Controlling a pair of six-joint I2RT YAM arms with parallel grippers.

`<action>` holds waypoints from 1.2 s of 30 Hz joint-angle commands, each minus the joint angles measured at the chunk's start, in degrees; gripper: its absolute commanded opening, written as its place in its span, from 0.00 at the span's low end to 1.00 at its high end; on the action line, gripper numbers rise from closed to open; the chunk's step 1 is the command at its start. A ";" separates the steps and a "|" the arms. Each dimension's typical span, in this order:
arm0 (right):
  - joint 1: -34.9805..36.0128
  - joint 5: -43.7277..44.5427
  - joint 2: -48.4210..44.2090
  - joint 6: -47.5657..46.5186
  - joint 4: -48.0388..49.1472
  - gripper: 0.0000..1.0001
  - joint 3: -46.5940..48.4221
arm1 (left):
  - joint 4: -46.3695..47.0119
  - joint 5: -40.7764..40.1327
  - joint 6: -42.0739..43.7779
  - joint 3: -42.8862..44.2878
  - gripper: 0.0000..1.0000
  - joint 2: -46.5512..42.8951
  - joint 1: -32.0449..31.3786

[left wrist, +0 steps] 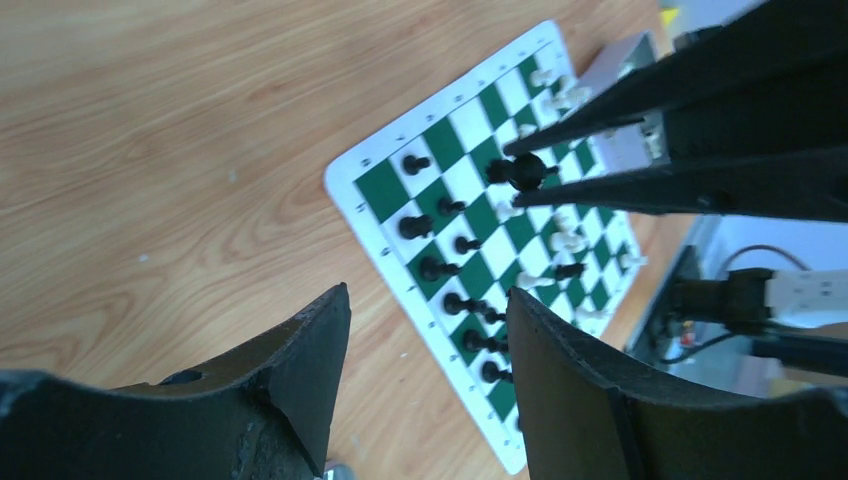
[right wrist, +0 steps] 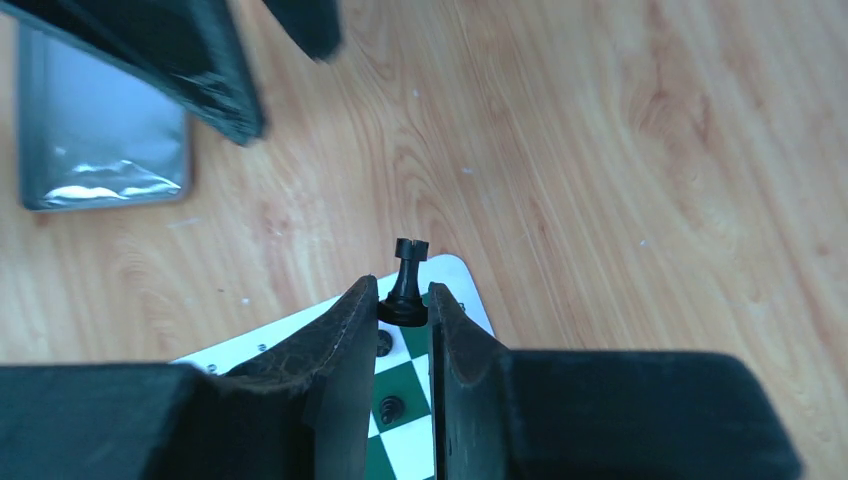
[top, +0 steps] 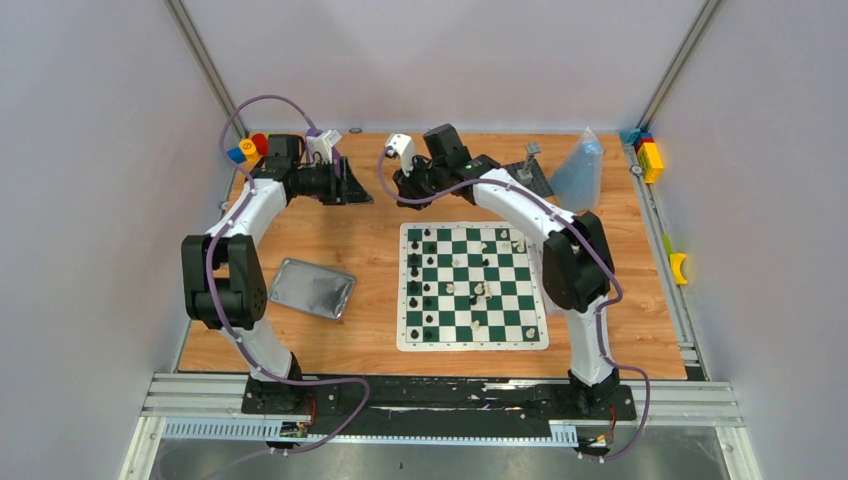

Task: Set up the chess pieces on the board
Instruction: Adjust the chess piece on the chessboard.

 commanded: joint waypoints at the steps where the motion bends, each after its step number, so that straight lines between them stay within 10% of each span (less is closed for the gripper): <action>1: -0.42 -6.61 -6.53 3.47 1.87 0.00 -1.54 | 5.52 9.60 -10.80 3.52 0.67 2.63 0.07; 36: -0.37 -9.32 -7.55 5.19 1.60 0.00 -2.53 | 14.04 20.42 -27.05 4.89 0.49 10.07 -6.20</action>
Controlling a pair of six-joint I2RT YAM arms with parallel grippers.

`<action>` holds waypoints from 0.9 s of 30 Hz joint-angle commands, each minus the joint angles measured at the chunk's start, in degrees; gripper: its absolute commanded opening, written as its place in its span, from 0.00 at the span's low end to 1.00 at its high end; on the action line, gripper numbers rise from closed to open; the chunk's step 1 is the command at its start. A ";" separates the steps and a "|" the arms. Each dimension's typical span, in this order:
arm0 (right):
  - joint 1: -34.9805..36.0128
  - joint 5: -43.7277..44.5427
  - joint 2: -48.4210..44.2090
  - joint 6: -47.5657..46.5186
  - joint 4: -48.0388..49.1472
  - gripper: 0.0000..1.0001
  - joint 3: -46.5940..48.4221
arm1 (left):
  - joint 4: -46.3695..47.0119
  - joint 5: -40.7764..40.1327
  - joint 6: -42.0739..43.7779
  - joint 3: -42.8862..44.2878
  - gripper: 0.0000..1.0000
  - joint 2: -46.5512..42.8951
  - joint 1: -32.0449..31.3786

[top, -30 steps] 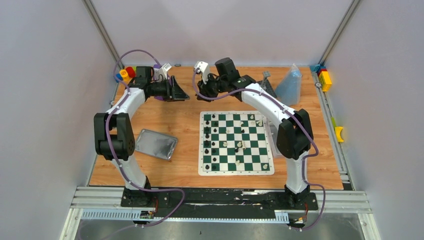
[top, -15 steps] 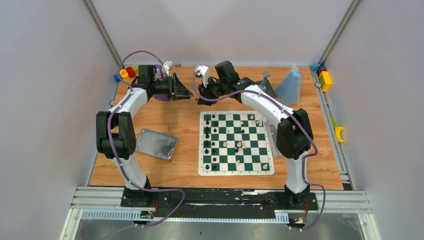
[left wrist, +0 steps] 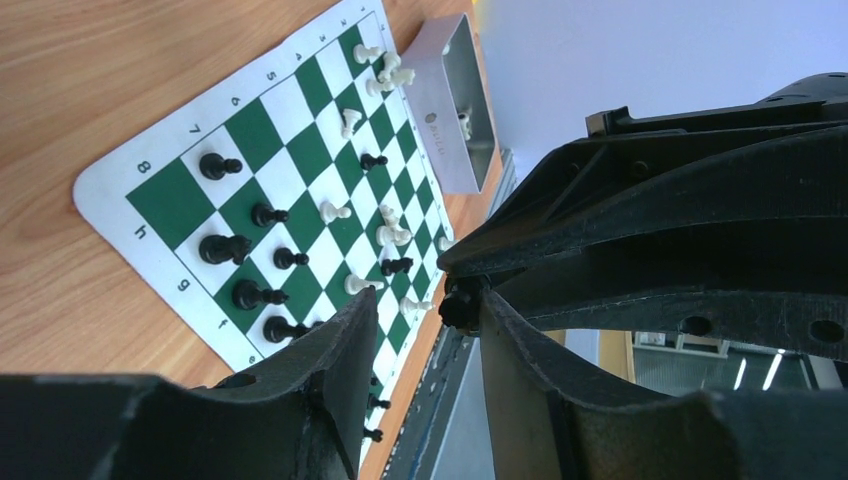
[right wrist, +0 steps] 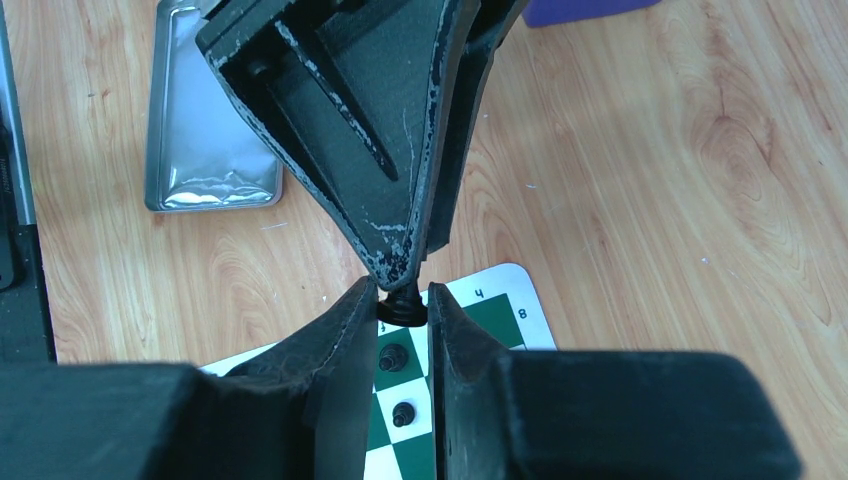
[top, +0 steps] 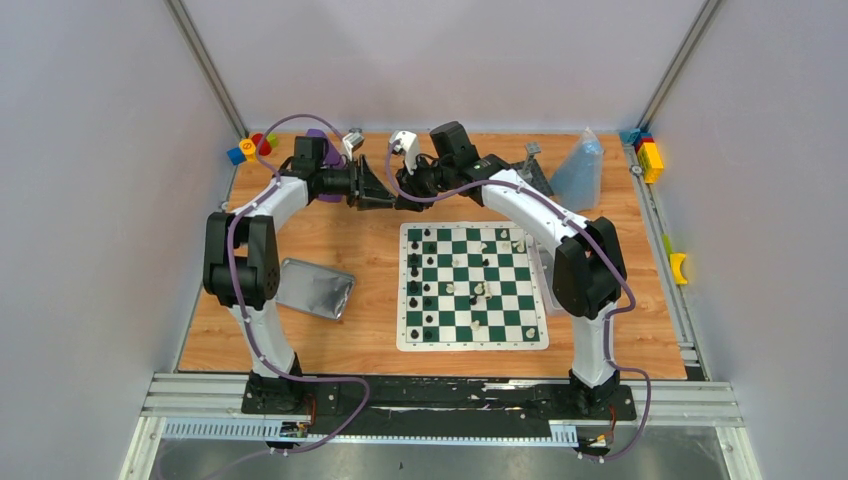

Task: Set up the chess pieces on the board
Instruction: Adjust the chess piece on the chessboard.

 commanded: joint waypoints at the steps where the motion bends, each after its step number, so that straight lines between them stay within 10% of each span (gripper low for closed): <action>1: -0.07 -1.38 -0.89 0.34 0.81 0.00 0.90 | 2.75 2.96 -1.76 2.69 0.47 0.80 -1.05; 20: -0.08 -0.91 0.30 -0.09 0.85 0.02 1.17 | 4.73 3.96 -4.13 2.04 0.17 0.96 -1.38; 27: -0.06 1.17 -1.08 0.00 0.85 0.36 -0.13 | 5.69 3.68 -3.97 2.12 0.00 0.51 -1.35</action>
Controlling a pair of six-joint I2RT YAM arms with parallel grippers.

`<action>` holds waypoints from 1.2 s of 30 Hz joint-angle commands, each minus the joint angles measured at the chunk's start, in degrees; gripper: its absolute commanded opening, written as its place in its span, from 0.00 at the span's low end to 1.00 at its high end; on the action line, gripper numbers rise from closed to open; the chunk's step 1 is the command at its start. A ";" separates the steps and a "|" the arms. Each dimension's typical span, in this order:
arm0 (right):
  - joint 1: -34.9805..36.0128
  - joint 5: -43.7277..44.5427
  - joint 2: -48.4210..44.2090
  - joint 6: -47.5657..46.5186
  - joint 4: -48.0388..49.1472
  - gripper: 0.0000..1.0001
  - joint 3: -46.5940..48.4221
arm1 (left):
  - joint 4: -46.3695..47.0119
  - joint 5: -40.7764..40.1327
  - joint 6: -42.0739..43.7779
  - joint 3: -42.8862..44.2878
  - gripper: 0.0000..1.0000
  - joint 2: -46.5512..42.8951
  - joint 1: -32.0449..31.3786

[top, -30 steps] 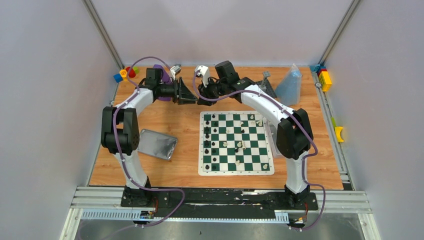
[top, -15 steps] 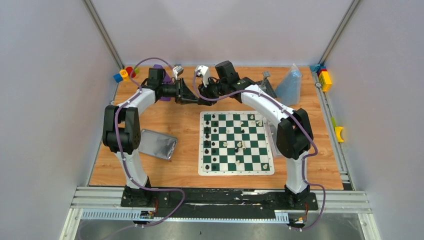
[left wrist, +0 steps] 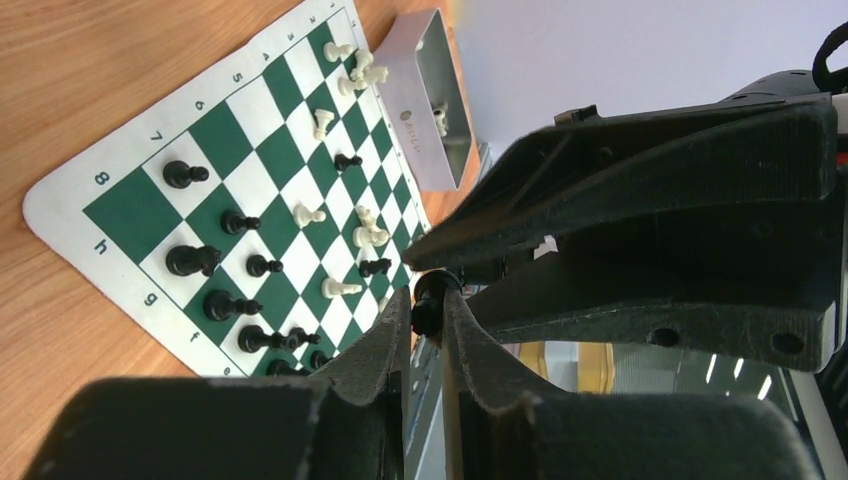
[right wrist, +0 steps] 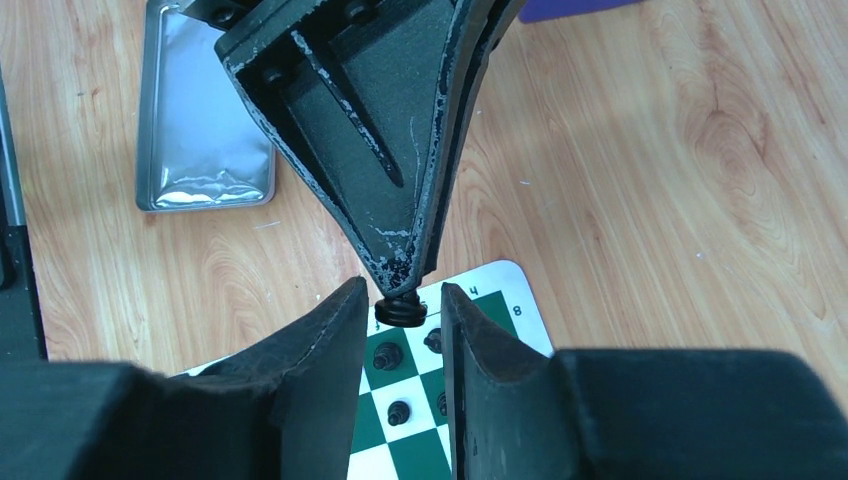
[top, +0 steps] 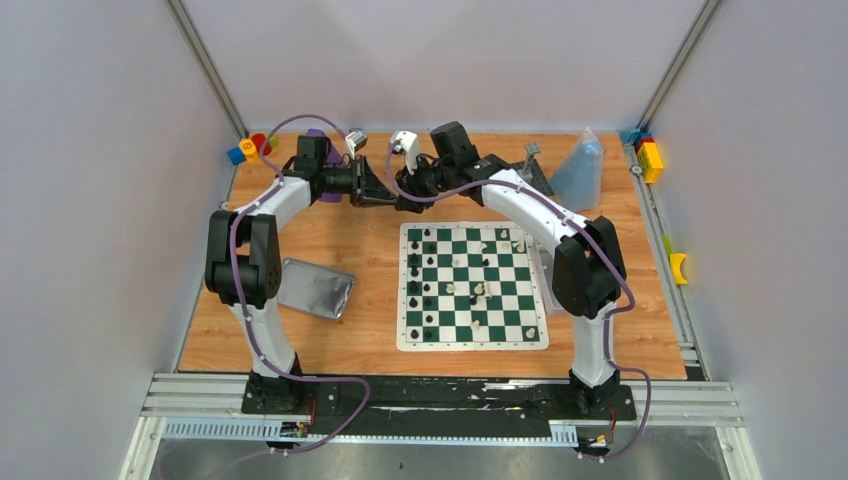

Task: Set up the chess pieces on the board
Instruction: Adjust the chess piece on the chessboard.

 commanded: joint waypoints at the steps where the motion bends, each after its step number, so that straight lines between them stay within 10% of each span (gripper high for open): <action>1: -0.12 1.42 -1.88 -0.24 0.82 0.41 -0.61 | 1.88 0.68 0.66 2.09 0.00 -0.42 -0.43; 9: -1.83 4.98 -10.16 -2.56 0.67 0.65 -8.60 | -6.02 -7.58 11.19 7.43 0.00 1.95 -0.50; 36: -18.81 1.21 -29.63 1.18 6.03 0.63 -34.60 | -19.81 -63.27 42.86 14.42 0.00 6.78 -22.86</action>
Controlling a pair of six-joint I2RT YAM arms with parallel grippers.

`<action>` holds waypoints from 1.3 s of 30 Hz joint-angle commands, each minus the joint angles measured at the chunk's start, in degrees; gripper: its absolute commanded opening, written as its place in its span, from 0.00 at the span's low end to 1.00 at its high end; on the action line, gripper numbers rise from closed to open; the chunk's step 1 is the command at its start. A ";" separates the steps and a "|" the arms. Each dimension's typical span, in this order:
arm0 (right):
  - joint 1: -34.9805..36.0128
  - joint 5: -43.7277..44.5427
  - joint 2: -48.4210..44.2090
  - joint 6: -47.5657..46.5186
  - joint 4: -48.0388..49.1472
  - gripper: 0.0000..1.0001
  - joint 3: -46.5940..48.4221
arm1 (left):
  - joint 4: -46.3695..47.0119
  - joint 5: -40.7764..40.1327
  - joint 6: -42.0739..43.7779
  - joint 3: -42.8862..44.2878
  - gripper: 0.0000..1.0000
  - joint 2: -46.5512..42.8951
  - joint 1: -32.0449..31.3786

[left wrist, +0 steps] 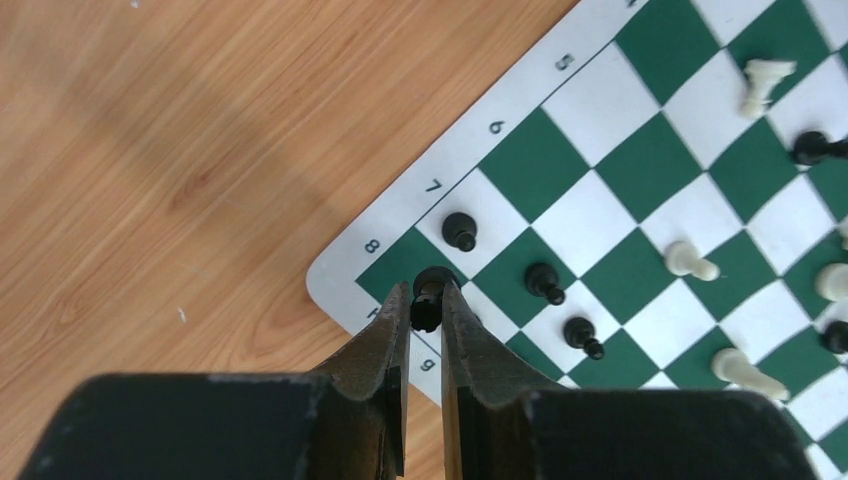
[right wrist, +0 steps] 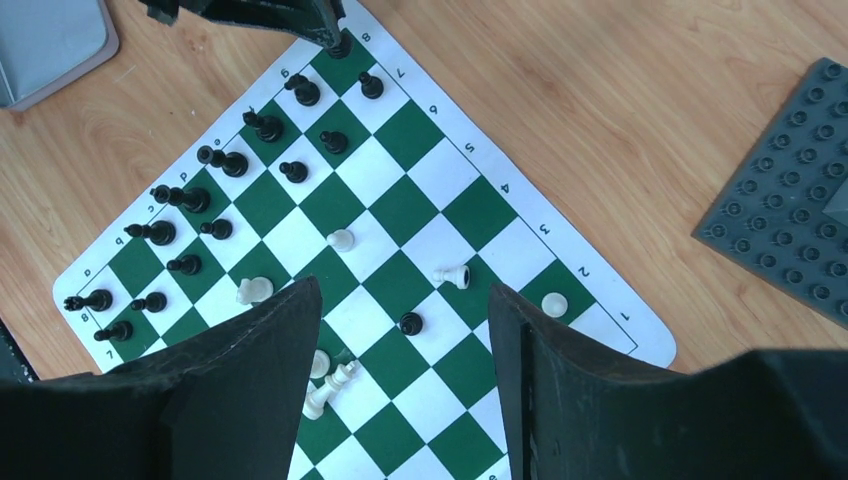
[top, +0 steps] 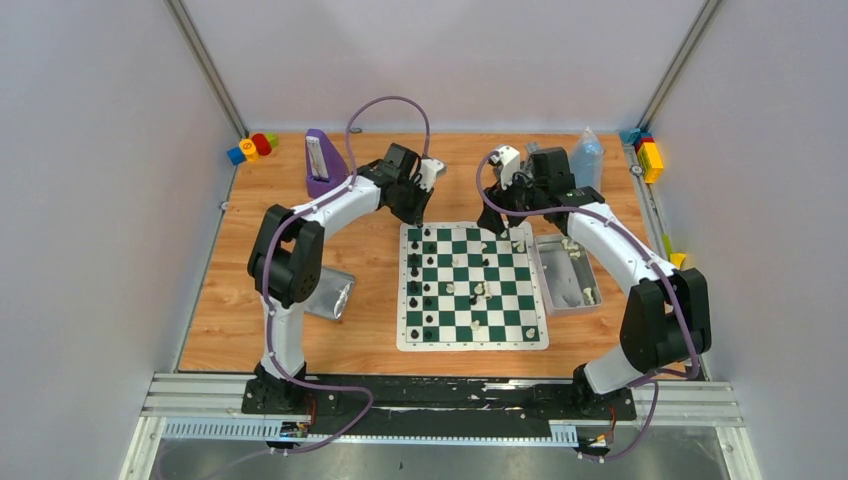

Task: Set up the chess pieces on the board
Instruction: Adjust the chess piece on the chessboard.

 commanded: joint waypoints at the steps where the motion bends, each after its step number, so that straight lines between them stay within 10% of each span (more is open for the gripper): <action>1: -0.92 -2.61 -3.01 1.41 4.59 0.63 -1.16 | -0.67 -9.23 3.27 1.86 0.00 0.53 -1.43; 39: -1.08 -2.15 -1.23 0.41 5.06 0.62 -2.72 | 2.05 -11.15 4.30 -1.29 0.05 4.00 -4.73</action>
